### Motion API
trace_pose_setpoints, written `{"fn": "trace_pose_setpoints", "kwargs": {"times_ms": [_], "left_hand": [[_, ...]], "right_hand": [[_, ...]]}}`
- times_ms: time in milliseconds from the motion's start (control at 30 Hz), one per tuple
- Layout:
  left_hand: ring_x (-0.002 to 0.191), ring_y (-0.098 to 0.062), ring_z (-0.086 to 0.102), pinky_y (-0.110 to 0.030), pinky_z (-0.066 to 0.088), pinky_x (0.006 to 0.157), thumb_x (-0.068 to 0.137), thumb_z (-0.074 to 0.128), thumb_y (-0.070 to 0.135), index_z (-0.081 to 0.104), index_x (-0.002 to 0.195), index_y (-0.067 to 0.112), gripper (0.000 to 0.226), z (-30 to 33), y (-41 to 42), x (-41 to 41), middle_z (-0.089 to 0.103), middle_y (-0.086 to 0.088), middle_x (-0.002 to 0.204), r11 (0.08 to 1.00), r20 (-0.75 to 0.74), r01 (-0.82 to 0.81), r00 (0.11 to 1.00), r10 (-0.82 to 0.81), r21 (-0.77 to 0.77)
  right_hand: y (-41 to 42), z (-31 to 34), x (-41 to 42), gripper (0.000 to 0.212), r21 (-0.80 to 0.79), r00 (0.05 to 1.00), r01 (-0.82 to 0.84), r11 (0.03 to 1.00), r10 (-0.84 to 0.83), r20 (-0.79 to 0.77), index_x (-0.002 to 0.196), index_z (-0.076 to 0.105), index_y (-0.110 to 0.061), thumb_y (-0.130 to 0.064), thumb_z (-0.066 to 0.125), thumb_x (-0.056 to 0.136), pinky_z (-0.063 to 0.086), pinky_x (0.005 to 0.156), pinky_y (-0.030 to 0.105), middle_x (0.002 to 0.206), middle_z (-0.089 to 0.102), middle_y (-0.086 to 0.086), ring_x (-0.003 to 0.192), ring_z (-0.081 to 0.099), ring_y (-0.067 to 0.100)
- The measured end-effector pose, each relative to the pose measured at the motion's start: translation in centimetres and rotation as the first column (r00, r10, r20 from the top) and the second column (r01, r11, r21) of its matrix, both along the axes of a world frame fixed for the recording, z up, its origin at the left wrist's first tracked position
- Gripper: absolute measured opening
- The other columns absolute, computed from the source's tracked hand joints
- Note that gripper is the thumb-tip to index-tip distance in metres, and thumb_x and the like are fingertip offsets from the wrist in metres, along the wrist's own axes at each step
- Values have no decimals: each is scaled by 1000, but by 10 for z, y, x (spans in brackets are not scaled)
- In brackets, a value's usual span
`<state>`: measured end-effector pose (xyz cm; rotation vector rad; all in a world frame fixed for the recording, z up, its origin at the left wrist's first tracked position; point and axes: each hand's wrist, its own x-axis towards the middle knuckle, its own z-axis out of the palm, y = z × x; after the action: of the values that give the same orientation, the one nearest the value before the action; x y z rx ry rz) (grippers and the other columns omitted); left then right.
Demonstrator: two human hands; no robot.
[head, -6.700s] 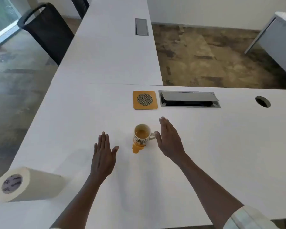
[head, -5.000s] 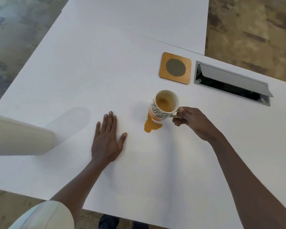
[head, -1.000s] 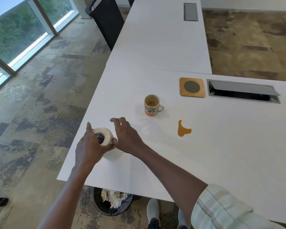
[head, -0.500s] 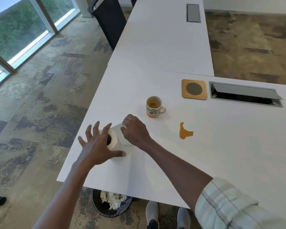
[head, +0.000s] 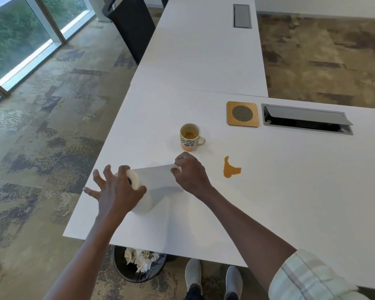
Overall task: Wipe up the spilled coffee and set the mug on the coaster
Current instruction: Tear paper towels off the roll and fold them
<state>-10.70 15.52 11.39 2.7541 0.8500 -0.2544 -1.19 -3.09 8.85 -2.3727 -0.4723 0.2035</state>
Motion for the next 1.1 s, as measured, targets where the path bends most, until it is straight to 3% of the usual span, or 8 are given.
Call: {"fn": "trace_pose_setpoints", "kwargs": {"times_ms": [167,333,700,767,867,933,1100], "left_hand": [[148,-42,13,-66,21,111,75,79,45,36,147,25,86,1,1,-9,26,-16,157,995,5,-101,995,101,-20],[141,-45,26,-64,38,102,74,84,34,31,149,21,93,6,6,-15,31,-20,151,984,22,-155,987,158,-86],[130,-40,37,-52,41,99,71,86,12,41,145,24,87,14,17,-22,41,-14,142,983,56,10,998,0,-182],[127,-39,38,-50,39,102,70,86,11,43,143,24,86,14,18,-22,43,-13,140,981,65,33,998,-21,-192],[123,-40,41,-48,38,101,68,86,11,47,139,25,83,14,21,-21,45,-12,136,980,74,65,996,-51,-189],[120,-39,43,-48,39,100,66,87,11,48,138,25,83,13,24,-20,47,-12,134,978,79,90,994,-76,-187],[115,-37,45,-47,41,97,63,88,11,50,136,25,84,9,32,-18,48,-11,133,973,94,152,986,-137,-175]], "right_hand": [[-19,0,-7,18,-4,999,29,1000,-29,-15,96,70,-5,-19,61,88,47,78,33,112,62,2,100,58,20],[-37,0,-7,15,-28,997,74,997,-75,-18,88,67,-5,-19,61,86,48,73,33,103,64,4,93,59,23],[-58,-2,-1,16,-72,993,86,994,-92,-80,79,70,-11,-19,57,83,53,66,37,86,71,3,82,63,25],[-57,1,-2,15,-69,995,74,995,-78,-62,93,70,-16,-20,59,83,52,68,33,92,72,1,86,64,24],[-50,6,-5,38,-85,1000,7,996,-6,12,121,62,-21,-21,66,84,50,83,36,111,71,3,100,62,24],[-40,10,-7,42,-134,992,-57,989,71,102,125,59,-20,-20,66,83,47,88,40,110,71,6,100,60,28],[-7,7,-12,55,-337,937,-161,928,251,243,130,50,-16,-15,67,78,46,76,41,96,70,7,90,62,31]]}}
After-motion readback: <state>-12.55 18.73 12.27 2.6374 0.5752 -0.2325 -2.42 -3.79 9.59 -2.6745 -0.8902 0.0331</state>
